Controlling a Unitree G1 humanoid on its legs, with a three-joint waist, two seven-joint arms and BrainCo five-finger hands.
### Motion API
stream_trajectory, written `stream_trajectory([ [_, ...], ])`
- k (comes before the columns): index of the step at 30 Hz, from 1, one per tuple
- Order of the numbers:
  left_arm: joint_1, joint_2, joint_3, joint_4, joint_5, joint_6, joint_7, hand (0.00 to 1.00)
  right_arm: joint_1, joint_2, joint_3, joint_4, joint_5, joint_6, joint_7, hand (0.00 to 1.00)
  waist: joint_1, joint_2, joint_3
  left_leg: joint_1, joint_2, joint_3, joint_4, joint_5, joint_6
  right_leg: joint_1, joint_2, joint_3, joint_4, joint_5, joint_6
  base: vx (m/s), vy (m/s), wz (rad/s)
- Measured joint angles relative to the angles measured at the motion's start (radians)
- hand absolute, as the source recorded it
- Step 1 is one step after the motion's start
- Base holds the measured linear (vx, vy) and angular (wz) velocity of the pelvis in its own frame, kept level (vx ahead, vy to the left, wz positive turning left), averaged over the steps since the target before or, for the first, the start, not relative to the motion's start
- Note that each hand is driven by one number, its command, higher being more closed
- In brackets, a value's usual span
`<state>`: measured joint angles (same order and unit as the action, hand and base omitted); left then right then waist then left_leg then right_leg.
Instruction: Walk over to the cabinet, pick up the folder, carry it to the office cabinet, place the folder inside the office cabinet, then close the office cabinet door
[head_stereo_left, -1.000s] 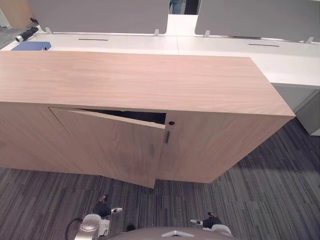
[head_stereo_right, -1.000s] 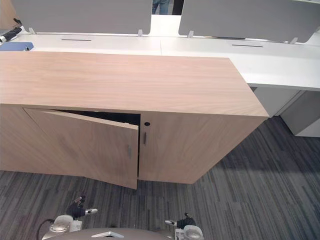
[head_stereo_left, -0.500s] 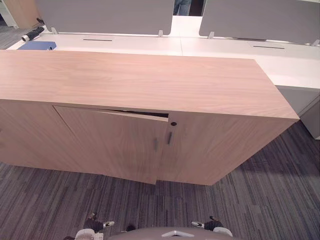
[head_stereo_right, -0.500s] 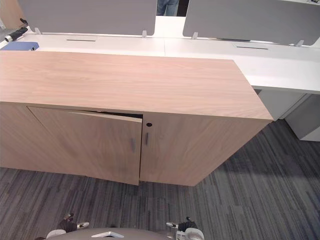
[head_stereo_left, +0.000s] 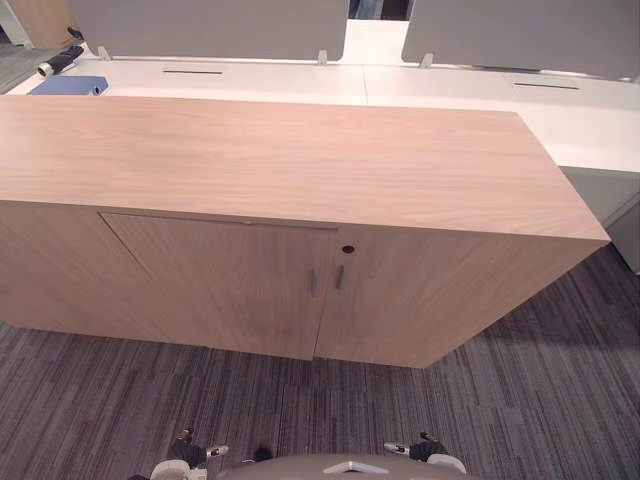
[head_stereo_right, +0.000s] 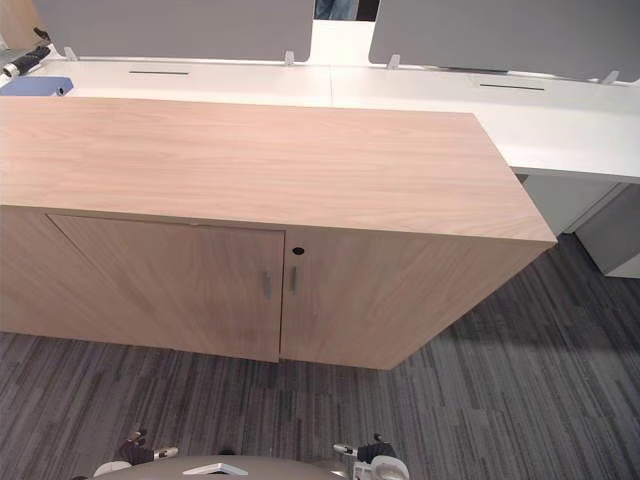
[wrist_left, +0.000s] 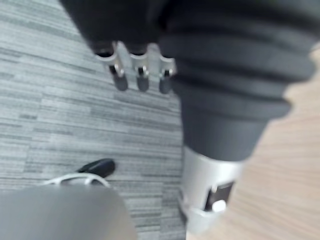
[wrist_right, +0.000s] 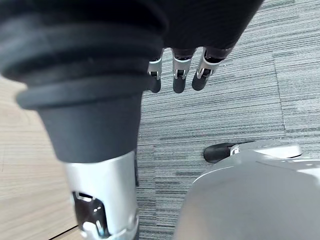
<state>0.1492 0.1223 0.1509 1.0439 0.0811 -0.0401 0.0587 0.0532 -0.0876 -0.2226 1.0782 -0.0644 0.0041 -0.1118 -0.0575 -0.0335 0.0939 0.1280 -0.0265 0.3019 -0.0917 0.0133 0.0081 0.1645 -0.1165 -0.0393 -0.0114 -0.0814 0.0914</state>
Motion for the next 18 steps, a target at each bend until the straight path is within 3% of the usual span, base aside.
stream_trajectory([
  [18, 0.0, -0.006, 0.003, 0.01, 0.0, 0.008, 0.0, 0.0, -0.008, -0.001, -0.016, 0.018, 0.0, 0.001, 0.0, 0.0, 0.009, 0.003, 0.022, 0.008, -0.002, -0.018, 0.0, -0.002, -0.002, 0.012, -0.001, -0.013, 0.002, -0.009, 0.003, -0.02, -0.035, 0.02],
])
